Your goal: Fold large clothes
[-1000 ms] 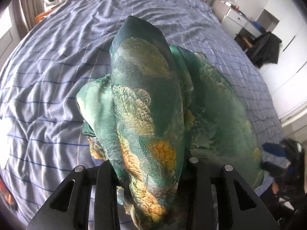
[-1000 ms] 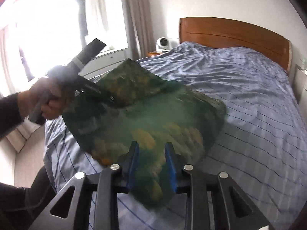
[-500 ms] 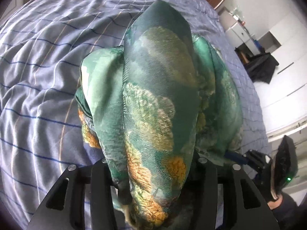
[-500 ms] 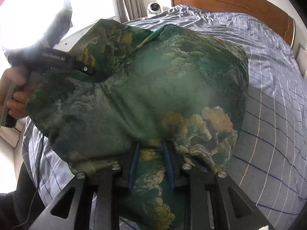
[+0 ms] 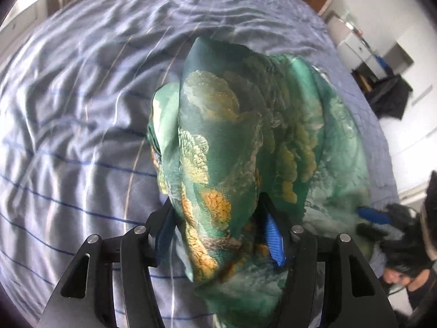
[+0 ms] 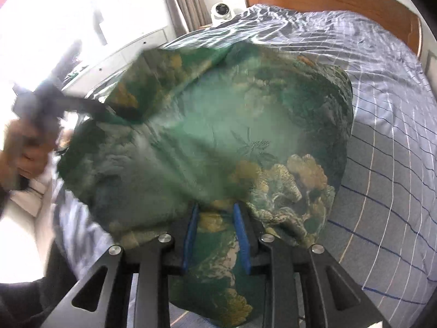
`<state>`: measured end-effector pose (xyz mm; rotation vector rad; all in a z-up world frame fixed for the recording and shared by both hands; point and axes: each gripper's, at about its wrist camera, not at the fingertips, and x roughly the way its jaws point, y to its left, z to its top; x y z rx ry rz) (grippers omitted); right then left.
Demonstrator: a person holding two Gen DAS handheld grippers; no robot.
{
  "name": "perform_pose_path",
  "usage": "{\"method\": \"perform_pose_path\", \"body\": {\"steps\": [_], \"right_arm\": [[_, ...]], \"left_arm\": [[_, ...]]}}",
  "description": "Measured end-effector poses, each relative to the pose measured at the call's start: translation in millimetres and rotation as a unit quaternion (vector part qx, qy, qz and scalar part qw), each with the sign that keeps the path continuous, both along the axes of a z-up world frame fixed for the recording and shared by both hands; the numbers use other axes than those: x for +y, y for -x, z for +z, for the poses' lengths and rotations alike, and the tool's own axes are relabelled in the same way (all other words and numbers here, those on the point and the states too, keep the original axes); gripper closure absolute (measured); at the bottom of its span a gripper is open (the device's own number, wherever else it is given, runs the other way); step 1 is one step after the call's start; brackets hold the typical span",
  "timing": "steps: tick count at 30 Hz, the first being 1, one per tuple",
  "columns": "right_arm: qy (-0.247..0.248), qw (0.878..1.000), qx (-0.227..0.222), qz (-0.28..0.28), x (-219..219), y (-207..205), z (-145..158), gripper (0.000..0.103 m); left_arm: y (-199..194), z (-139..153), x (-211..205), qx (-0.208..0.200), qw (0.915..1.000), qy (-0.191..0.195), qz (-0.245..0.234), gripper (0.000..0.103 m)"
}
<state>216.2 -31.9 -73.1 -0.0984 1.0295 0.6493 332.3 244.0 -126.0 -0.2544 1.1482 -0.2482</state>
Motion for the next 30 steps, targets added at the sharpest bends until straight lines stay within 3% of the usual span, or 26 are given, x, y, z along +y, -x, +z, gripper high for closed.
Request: {"method": "perform_pose_path", "body": {"steps": [2,5,8,11,14,18,20,23,27,30], "right_arm": [[-0.015,1.0,0.018,-0.004,-4.2,-14.9,18.4,0.075],[0.001,1.0,0.006,-0.018,-0.8,-48.4,42.3,0.072],[0.016,1.0,-0.007,-0.014,21.2,-91.0,59.4,0.072],[-0.002,1.0,0.003,-0.02,48.7,-132.8,62.5,0.072],[0.005,1.0,0.008,-0.018,78.5,-167.8,44.6,0.072],[0.085,0.992,0.093,-0.025,113.6,-202.2,-27.6,0.071],[0.092,0.991,0.092,-0.027,116.9,-204.7,-38.9,0.071],[0.082,0.993,0.08,-0.032,112.0,-199.6,-31.9,0.071],[0.045,0.998,0.045,-0.007,84.9,-168.8,2.9,0.071],[0.046,0.998,-0.008,0.031,47.4,-109.7,34.3,0.071]], "left_arm": [[1.8,-6.4,1.3,0.0,0.9999,0.01,0.005,0.043],[6.7,-7.2,-1.0,-0.01,0.9999,0.004,0.003,0.043],[10.1,-14.1,0.1,-0.009,0.9998,0.013,0.009,0.043],[9.1,-19.9,2.7,-0.004,0.9994,0.031,0.017,0.043],[9.1,-23.8,4.5,-0.001,0.9987,0.045,0.024,0.042],[6.5,-29.8,2.9,0.004,0.9989,0.037,0.029,0.042],[4.0,-29.0,0.0,0.004,0.9992,0.032,0.025,0.042],[2.4,-27.8,-0.8,0.003,0.9995,0.029,0.015,0.042],[1.5,-28.7,0.8,0.001,0.9993,0.034,0.013,0.04],[-2.9,-29.9,0.8,0.003,0.9992,0.038,0.011,0.04]]}}
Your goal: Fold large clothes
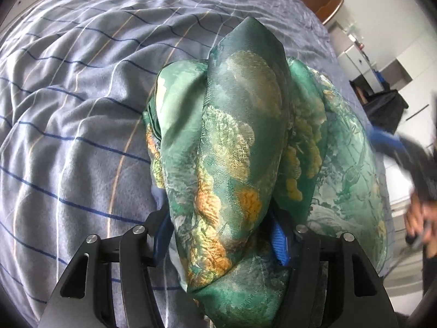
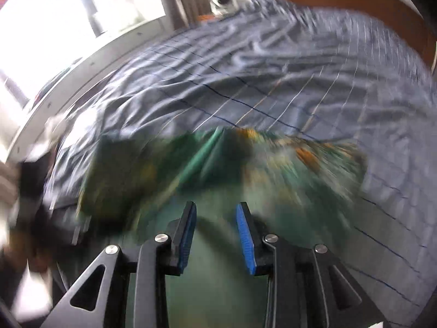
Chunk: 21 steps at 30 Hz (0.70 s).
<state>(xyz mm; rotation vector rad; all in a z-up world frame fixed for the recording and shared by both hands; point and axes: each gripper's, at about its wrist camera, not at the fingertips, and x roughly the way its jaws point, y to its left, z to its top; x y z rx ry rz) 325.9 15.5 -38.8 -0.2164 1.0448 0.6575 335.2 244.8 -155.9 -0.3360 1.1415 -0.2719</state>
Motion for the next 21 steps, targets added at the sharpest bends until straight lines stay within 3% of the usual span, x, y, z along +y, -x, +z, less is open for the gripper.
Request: {"method": "perform_pose_path", "body": {"steps": [5,8,14,19,21], "right_arm": [[-0.007,0.999,-0.026,0.029,-54.2,106.2,24.6,0.071],[-0.006,1.0,0.0,0.01,-69.8,141.3,8.2,0.071],[0.032,0.998,0.045,-0.028,-60.9,134.1,-57.3,0.069],[0.023,0.998,0.034,-0.041,-63.4,137.3,-54.6,0.069],[0.015,0.998,0.02,-0.049,-67.2,144.3,-45.3,0.067]], "left_arm": [[-1.7,0.5,-1.3,0.0,1.0,-0.003,-0.004,0.04],[-3.1,-0.3,-1.4,0.002,1.0,0.0,-0.004,0.039],[-2.5,-2.3,-5.4,-0.001,1.0,-0.005,0.001,0.038],[-4.5,-2.2,0.4,0.005,0.9998,0.015,0.012,0.037],[0.8,3.0,7.4,-0.002,0.9994,0.025,0.022,0.028]]}}
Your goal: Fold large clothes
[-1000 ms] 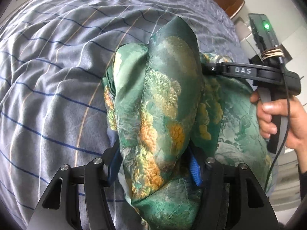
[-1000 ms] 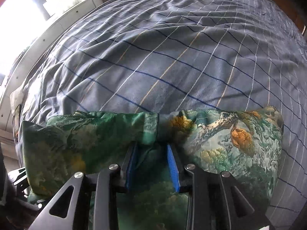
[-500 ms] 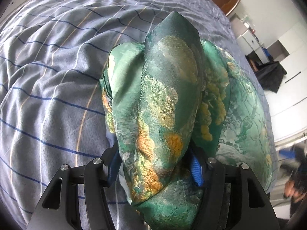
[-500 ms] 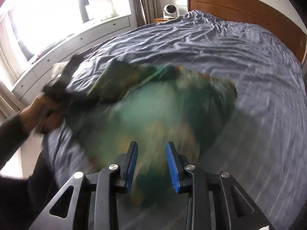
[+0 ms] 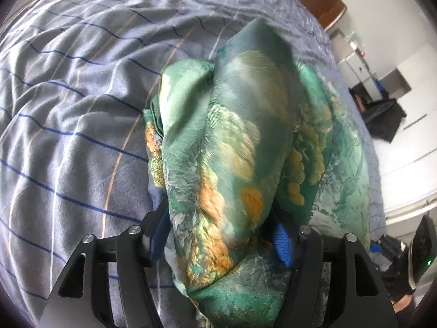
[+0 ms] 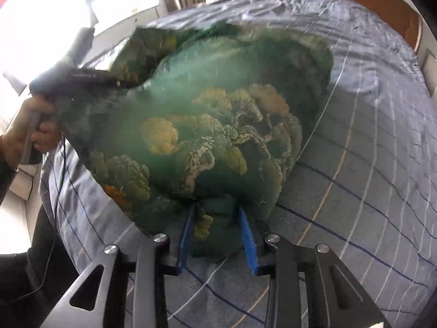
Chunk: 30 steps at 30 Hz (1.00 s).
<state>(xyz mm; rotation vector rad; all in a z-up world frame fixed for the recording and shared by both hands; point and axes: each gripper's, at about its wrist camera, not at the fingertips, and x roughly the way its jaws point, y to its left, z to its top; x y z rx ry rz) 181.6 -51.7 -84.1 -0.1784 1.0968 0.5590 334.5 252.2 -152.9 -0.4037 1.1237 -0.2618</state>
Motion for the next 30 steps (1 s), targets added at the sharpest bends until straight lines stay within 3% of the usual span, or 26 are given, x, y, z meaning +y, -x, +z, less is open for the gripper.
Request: {"method": "perform_pose_path", "body": {"steps": [2,4,6,8,9,12,15,16,19,23,26,30], "right_arm": [[-0.003,1.0,-0.021,-0.016,-6.8,10.8,14.1,0.051],[-0.022,0.999,-0.03,-0.037,-21.0,16.0,28.3,0.037],[-0.045,0.997,-0.036,-0.059,-37.1,23.8,41.0,0.034],[-0.048,0.995,-0.043,-0.077,-52.8,29.8,47.2,0.034],[-0.043,0.994,-0.05,-0.09,-60.9,33.4,51.0,0.034],[-0.033,0.99,-0.067,-0.118,-76.6,42.0,55.7,0.034],[-0.035,0.987,-0.076,-0.14,-87.7,51.1,59.3,0.031],[-0.033,0.986,-0.078,-0.142,-88.3,52.8,58.7,0.031],[-0.027,0.985,-0.093,-0.141,-88.4,54.9,59.0,0.031],[-0.07,0.982,-0.113,-0.138,-94.6,62.4,66.6,0.031],[-0.082,0.982,-0.116,-0.124,-94.8,62.5,68.9,0.031],[-0.103,0.983,-0.11,-0.1,-88.6,60.7,67.8,0.031]], "left_arm": [[9.5,10.1,9.0,-0.011,0.9998,0.003,0.018,0.017],[19.8,20.0,18.1,-0.024,0.9992,0.01,0.031,0.015],[34.2,32.6,31.7,-0.039,0.9978,0.018,0.05,0.015],[48.4,43.7,44.9,-0.047,0.9961,0.003,0.075,0.011],[55.4,48.8,50.4,-0.05,0.9944,-0.02,0.091,0.006],[71.9,59.3,57.5,-0.053,0.9823,-0.126,0.128,0.002],[78.0,57.5,51.0,-0.032,0.9702,-0.214,0.108,0.001],[77.8,55.9,51.9,-0.03,0.9695,-0.221,0.101,0.002],[88.4,62.0,53.4,-0.055,0.9737,-0.196,0.103,0.002],[96.2,81.2,59.8,-0.129,0.9829,-0.075,0.109,0.002],[76.4,87.3,62.3,-0.095,0.9917,0.008,0.086,0.002],[38.0,74.4,53.8,-0.046,0.9934,0.092,0.051,0.002]]}}
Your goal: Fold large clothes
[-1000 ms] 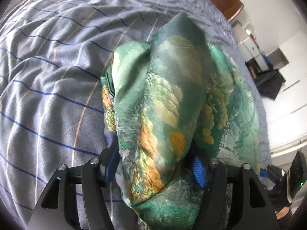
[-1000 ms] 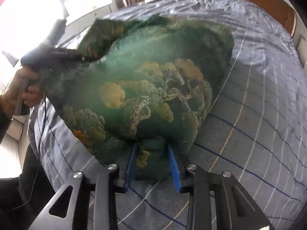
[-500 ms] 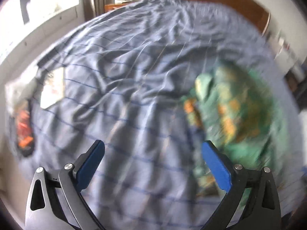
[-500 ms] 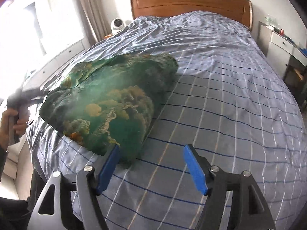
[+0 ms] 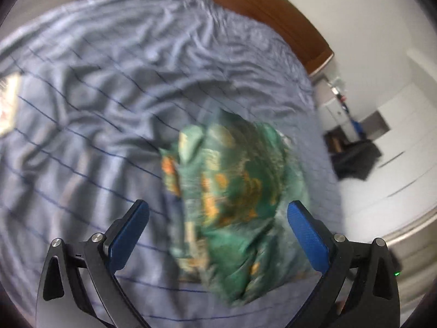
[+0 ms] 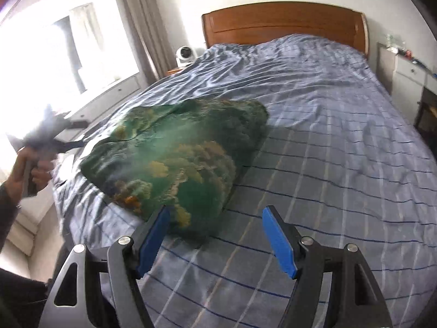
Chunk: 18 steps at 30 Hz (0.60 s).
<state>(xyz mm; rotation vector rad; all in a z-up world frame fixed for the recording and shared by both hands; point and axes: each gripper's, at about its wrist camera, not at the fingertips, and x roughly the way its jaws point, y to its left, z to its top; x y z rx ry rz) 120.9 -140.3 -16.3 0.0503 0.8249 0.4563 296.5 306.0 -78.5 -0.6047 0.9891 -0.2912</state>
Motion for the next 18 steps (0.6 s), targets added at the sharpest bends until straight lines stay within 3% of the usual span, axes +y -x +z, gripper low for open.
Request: {"method": "perform_pose_path", "body": {"steps": [4,6,9,12,18], "right_arm": [[-0.043,0.999,0.028,0.015,5.8,-8.1,0.0,0.031],[-0.059,0.997,0.04,0.01,4.9,-14.4,1.4,0.031],[-0.084,0.995,0.062,0.001,0.4,-28.1,-1.5,0.031],[-0.132,0.988,0.078,-0.004,-9.7,-52.2,-11.1,0.031],[-0.215,0.959,0.182,0.004,-5.5,-118.4,-84.8,0.031]], "left_arm": [[-25.8,-41.7,-14.8,0.052,0.9983,0.012,-0.023,0.003],[-29.3,-61.9,-23.9,0.072,0.9959,0.039,-0.04,0.003],[-31.9,-81.4,-33.4,0.082,0.9924,0.07,-0.06,0.001],[-37.7,-94.8,-37.7,0.091,0.9916,0.066,-0.065,0.0],[-52.7,-111.7,-41.3,0.106,0.9879,0.077,-0.082,0.0]]}}
